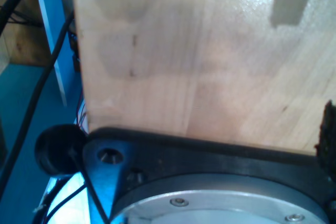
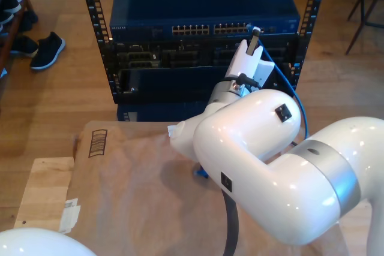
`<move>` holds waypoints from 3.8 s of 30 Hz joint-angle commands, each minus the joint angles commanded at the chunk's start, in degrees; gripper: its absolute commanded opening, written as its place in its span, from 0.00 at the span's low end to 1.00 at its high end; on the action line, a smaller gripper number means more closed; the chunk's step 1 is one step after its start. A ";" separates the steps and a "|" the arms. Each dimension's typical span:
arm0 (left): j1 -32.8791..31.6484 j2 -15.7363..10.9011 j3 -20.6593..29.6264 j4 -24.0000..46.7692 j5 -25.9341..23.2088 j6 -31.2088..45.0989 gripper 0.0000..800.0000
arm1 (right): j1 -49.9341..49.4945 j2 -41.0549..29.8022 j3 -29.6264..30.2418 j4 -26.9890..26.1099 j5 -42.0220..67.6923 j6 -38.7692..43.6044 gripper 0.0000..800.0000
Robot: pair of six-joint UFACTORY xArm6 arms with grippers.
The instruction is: Grab the cable and plug it in
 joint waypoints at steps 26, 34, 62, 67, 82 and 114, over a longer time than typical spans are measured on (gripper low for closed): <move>0.00 0.00 0.00 0.00 0.00 0.00 1.00 | 0.62 1.76 -2.73 2.90 -1.49 -0.18 0.00; 0.00 0.00 0.00 0.00 0.00 0.00 1.00 | 0.88 4.22 -6.33 2.90 -2.73 -3.25 0.00; 0.00 0.00 0.00 0.00 0.00 0.00 1.00 | 0.62 8.09 -11.43 2.90 -5.71 -7.91 0.00; 0.00 0.00 0.00 0.00 0.00 0.00 1.00 | 0.35 8.53 -11.60 2.90 -5.63 -7.91 0.00; 0.00 0.00 0.00 0.00 0.00 0.00 1.00 | 0.00 8.79 -12.75 2.90 -5.36 -7.91 0.00; 0.00 0.00 0.00 0.00 0.00 0.00 1.00 | 0.53 8.97 -12.75 2.90 -5.36 -7.91 0.00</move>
